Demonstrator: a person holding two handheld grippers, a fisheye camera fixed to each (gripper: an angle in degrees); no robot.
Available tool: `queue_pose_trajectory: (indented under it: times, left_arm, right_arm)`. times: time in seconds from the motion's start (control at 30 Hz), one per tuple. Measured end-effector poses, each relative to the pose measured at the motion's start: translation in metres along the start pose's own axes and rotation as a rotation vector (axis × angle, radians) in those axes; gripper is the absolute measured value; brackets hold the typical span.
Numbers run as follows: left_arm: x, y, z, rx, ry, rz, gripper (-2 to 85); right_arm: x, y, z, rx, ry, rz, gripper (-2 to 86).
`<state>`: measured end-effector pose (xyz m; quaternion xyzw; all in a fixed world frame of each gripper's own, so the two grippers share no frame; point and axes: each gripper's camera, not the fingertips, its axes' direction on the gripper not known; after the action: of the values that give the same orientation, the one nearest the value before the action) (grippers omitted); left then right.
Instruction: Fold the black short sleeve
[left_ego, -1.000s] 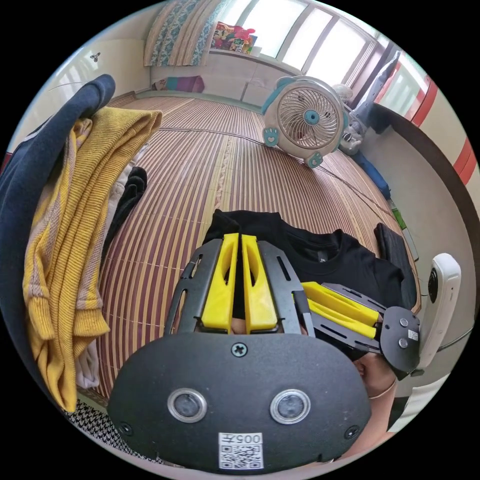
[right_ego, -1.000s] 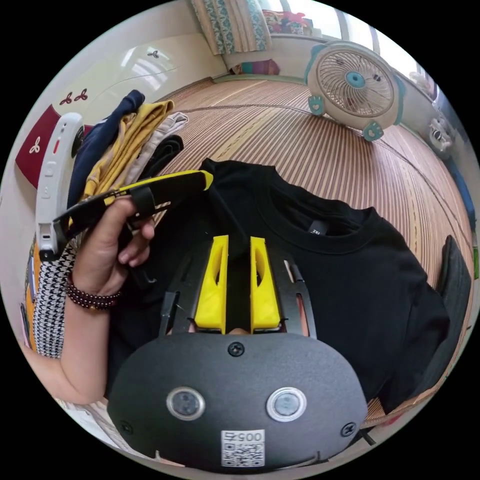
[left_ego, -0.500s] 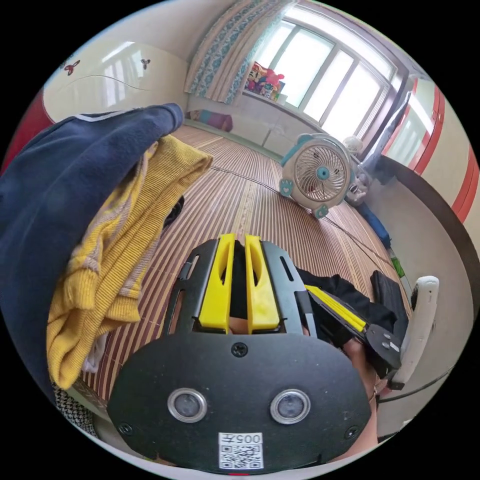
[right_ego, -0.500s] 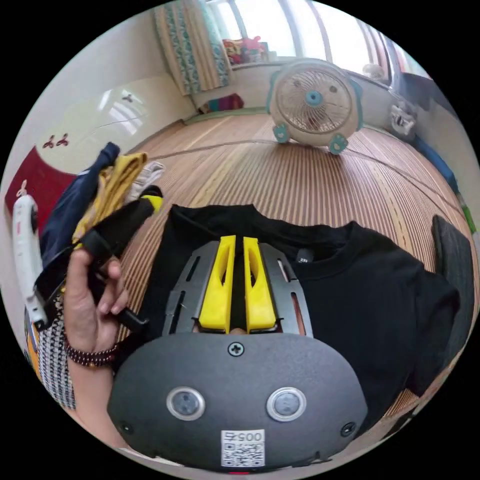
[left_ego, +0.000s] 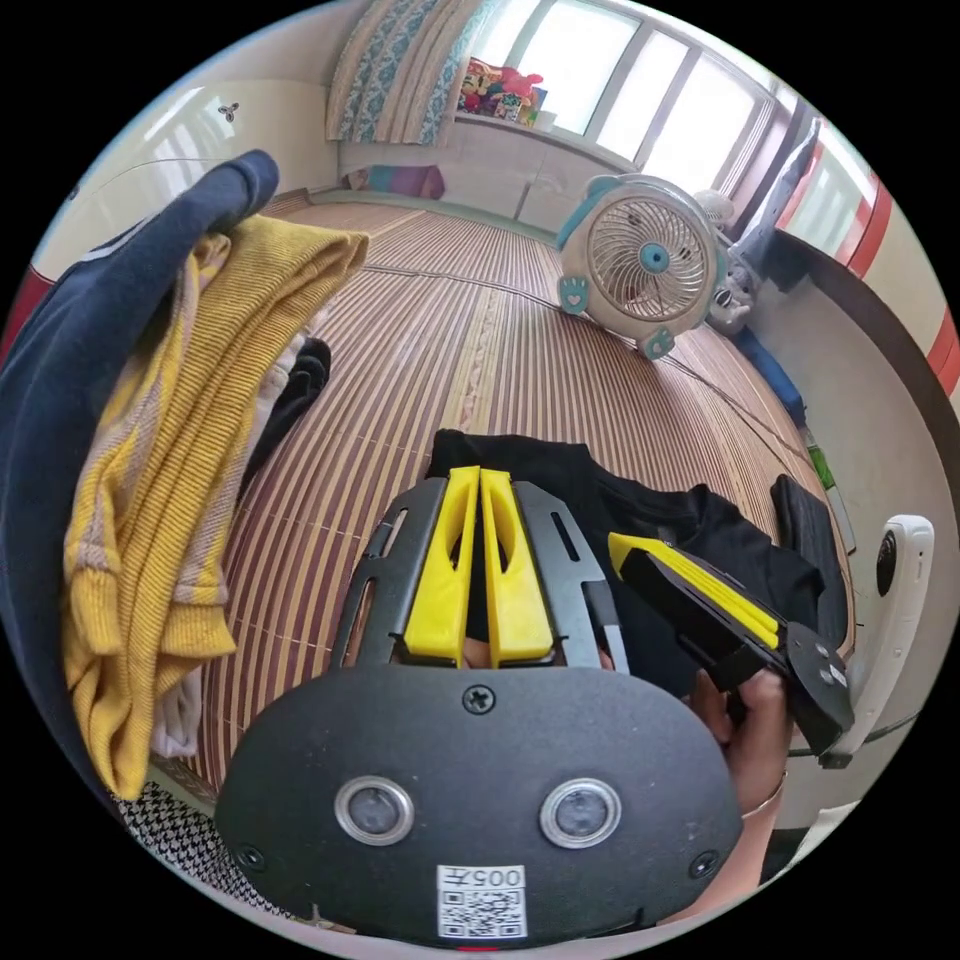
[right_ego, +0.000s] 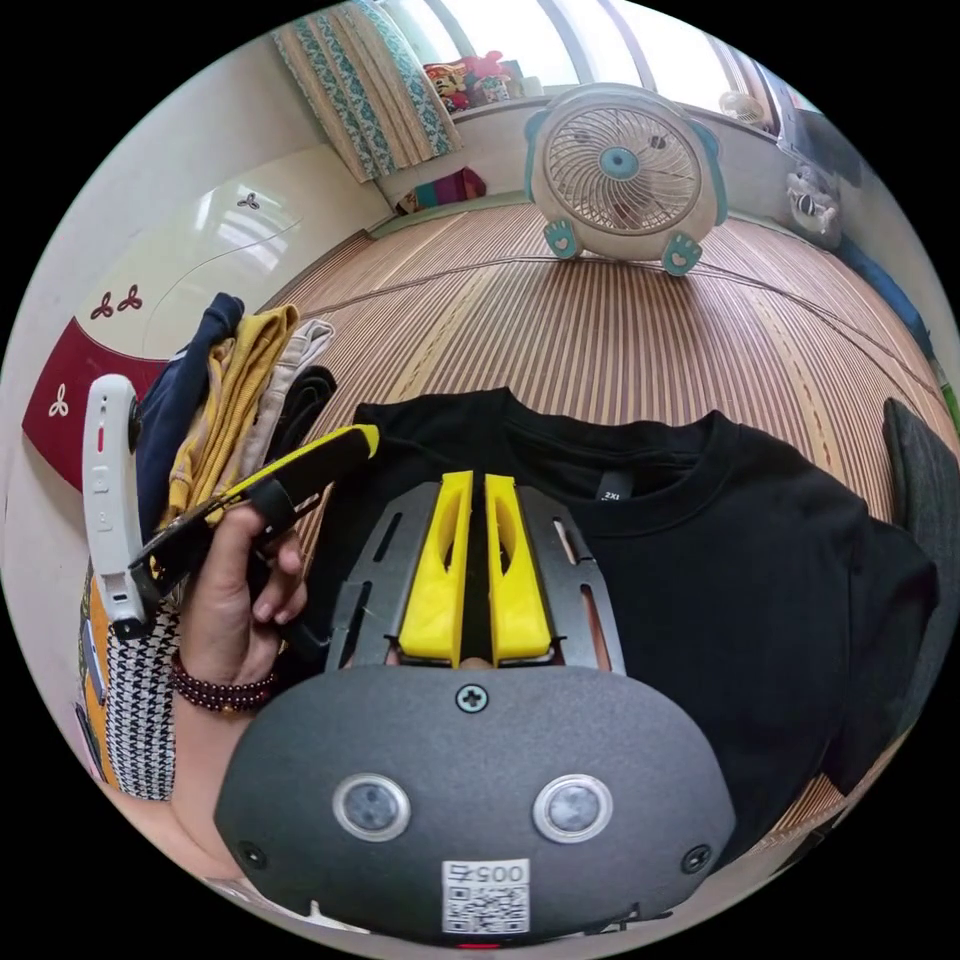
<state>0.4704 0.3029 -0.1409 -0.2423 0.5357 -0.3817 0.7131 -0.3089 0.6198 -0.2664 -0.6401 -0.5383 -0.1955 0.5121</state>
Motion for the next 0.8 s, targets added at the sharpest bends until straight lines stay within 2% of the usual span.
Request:
queue_pose_trajectory:
  times: [0.2,0.43,0.8]
  left_arm:
    - [-0.011,0.002,0.003,0.015,-0.010,-0.076,-0.6]
    - [-0.012,0.009,-0.022,0.153,0.009,-0.085,-0.7]
    - [0.021,0.006,-0.007,0.083,0.067,0.059,-0.7]
  right_arm:
    - [0.007,0.002,-0.003,-0.007,0.014,0.024,2.2]
    - [0.016,0.004,-0.009,-0.004,0.000,0.065,1.4]
    - [0.020,0.018,-0.047,0.078,0.011,0.093,1.4]
